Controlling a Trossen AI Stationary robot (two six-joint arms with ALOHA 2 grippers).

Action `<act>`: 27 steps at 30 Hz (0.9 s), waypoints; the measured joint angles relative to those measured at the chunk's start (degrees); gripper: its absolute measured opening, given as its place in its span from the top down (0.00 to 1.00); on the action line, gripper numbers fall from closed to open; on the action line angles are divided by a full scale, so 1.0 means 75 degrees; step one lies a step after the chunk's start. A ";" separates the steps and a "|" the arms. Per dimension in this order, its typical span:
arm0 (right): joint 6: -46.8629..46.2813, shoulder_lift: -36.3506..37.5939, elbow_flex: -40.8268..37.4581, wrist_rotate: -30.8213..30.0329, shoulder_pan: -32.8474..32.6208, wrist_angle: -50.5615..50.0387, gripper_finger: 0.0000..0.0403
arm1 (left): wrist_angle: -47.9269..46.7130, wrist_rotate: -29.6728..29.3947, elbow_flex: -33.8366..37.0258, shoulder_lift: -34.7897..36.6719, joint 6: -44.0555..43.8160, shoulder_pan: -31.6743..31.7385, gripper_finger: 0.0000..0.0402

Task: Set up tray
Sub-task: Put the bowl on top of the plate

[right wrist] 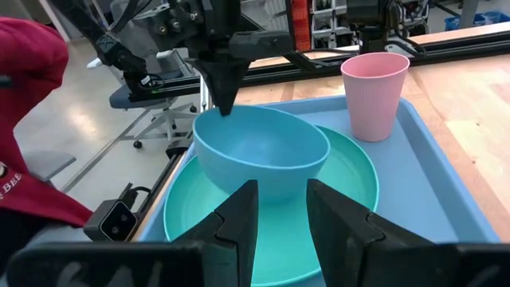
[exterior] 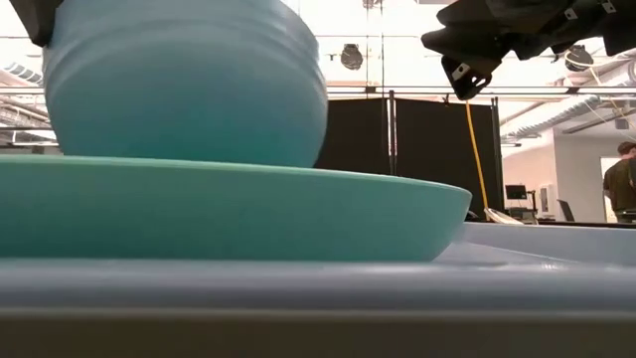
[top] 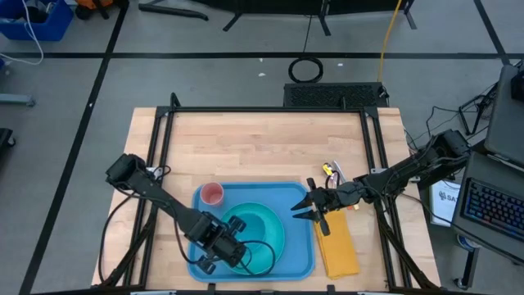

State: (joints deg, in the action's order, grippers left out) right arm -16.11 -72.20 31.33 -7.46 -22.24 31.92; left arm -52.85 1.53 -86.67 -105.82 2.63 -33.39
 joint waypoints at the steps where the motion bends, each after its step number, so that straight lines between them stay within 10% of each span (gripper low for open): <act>1: -0.0019 0.0000 0.0000 0.0000 0.0000 0.0000 0.75 | 0.0001 -0.0002 0.0000 0.0000 -0.0013 0.0008 0.99; 27: -0.0051 0.0000 0.0000 0.0000 0.0000 -0.0001 0.75 | 0.0354 0.0200 0.0000 0.0004 -0.0547 0.0061 0.86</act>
State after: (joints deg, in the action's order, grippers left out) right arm -16.49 -72.20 31.33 -7.46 -22.24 31.91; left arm -50.19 3.03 -86.67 -105.79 -1.47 -32.93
